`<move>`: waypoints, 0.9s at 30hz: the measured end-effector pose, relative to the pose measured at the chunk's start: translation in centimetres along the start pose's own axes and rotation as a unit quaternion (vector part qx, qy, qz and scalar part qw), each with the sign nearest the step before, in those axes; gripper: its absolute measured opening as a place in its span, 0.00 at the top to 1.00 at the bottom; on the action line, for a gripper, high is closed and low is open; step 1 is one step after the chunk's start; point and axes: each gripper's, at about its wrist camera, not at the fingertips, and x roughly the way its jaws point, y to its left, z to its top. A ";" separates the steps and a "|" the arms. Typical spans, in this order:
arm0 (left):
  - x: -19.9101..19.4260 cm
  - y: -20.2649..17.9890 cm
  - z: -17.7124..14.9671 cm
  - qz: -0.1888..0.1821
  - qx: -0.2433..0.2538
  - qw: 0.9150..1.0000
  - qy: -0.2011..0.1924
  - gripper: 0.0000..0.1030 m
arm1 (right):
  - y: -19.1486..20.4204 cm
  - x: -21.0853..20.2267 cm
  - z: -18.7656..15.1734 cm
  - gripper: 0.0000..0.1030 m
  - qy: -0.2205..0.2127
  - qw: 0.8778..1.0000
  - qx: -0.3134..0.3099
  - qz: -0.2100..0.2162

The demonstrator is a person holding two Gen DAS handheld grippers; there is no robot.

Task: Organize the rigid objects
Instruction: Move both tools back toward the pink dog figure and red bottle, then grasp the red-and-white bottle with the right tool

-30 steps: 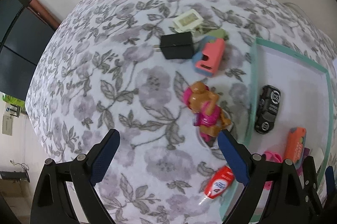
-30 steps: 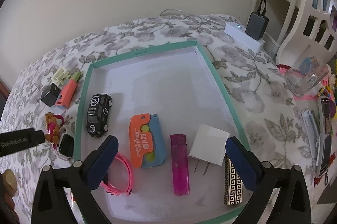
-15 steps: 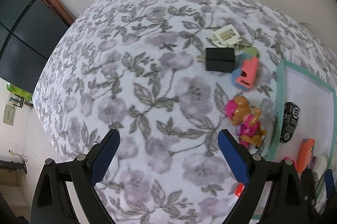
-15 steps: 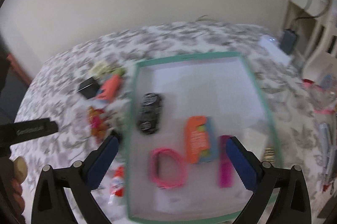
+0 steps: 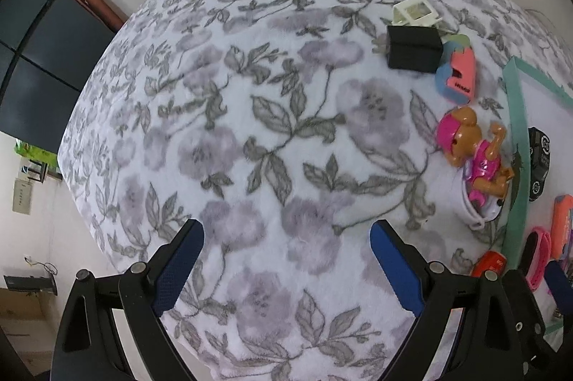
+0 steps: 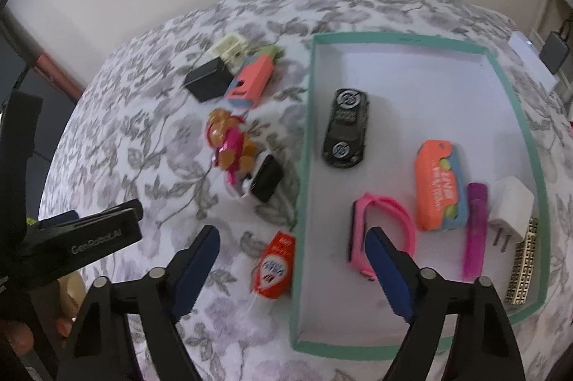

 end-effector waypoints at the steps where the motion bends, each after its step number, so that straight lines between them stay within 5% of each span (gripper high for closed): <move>1: 0.1 0.2 -0.1 -0.001 -0.003 1.000 0.002 0.08 | 0.1 0.1 -0.1 0.20 0.006 1.000 0.001 0.009; 8: 0.7 1.2 -0.7 -0.010 -0.019 1.000 0.010 0.08 | 1.1 0.6 -0.5 0.23 0.034 0.999 -0.006 0.027; 20: 1.1 1.4 -0.9 -0.022 -0.027 0.999 0.020 0.08 | 2.7 0.8 -0.8 0.41 0.051 0.997 -0.035 0.041; 27: 1.3 1.6 -0.8 -0.027 -0.027 0.999 0.021 0.08 | 3.2 2.1 -1.5 0.41 0.085 0.995 -0.047 0.011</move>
